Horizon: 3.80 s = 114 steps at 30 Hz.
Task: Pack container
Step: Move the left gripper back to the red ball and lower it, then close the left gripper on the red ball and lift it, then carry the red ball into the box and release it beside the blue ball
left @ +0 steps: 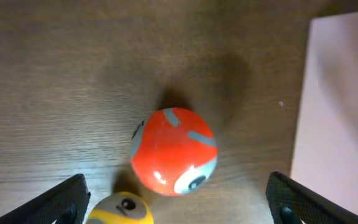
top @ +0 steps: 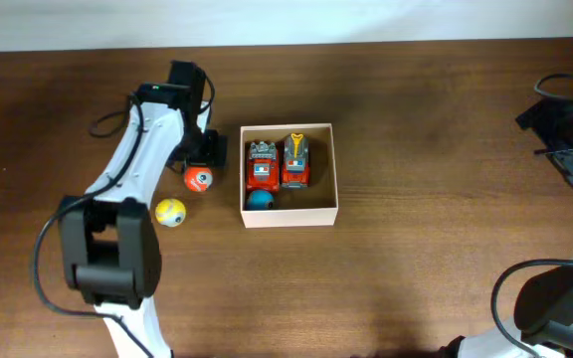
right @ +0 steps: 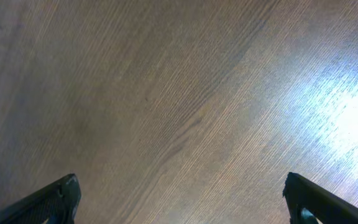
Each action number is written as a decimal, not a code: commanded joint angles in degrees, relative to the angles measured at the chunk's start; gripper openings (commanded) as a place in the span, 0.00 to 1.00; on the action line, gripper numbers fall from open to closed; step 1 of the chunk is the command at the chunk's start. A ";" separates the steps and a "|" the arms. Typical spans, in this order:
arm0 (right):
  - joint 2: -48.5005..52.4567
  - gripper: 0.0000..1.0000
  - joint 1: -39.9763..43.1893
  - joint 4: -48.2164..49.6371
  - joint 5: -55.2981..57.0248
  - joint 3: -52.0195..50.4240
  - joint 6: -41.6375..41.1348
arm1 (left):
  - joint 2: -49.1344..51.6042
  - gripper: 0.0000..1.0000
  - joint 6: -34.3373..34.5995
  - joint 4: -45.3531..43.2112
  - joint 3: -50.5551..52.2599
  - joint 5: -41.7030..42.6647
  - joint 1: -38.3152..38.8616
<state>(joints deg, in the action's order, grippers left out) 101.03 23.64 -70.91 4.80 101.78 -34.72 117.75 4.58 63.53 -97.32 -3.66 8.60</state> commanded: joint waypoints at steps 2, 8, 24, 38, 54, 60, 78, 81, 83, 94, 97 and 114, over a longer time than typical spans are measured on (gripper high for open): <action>0.00 0.99 0.02 -0.07 -0.09 -0.26 -0.50 | 2.99 0.93 0.39 -0.07 0.55 -0.70 -0.22; 0.00 0.99 0.00 -0.07 -0.09 -0.26 -0.50 | 4.92 0.93 0.39 0.11 0.61 -0.68 -0.22; 0.00 0.99 0.00 -0.07 -0.09 -0.26 -0.50 | 5.14 0.89 1.46 1.40 2.03 -0.68 -0.20; 0.00 0.99 0.02 -0.07 -0.09 -0.26 -0.50 | 5.16 0.89 1.46 -3.98 4.83 -0.66 -0.20; 0.00 0.99 0.00 -0.07 -0.09 -0.26 -0.50 | 5.14 0.44 1.46 -4.11 5.38 -0.66 -0.20; 0.00 0.99 0.02 -0.07 -0.09 -0.26 -0.50 | 5.11 0.43 2.29 0.52 1.20 -0.22 -0.20; 0.00 0.99 0.02 -0.07 -0.09 -0.26 -0.50 | 5.01 0.43 -0.83 21.79 -24.35 6.47 4.35; 0.00 0.99 0.02 -0.07 -0.09 -0.26 -0.50 | 5.01 0.43 -2.80 22.53 -25.86 6.51 7.19; 0.00 0.99 0.02 -0.07 -0.09 -0.26 -0.50 | 5.01 0.43 -4.13 22.71 -26.62 6.51 9.22; 0.00 0.99 0.00 -0.07 -0.09 -0.26 -0.50 | 5.03 0.44 -10.95 23.04 -27.10 7.80 18.43; 0.00 0.99 0.00 -0.07 -0.09 -0.26 -0.50 | 5.03 0.44 -11.04 22.53 -26.64 8.44 19.52; 0.00 0.99 0.02 -0.07 -0.09 -0.26 -0.50 | 5.07 0.49 -13.42 17.70 -17.05 13.60 23.15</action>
<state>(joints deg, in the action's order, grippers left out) 101.03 23.64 -70.91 4.80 101.78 -34.68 122.48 -7.77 81.54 -115.37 8.29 31.81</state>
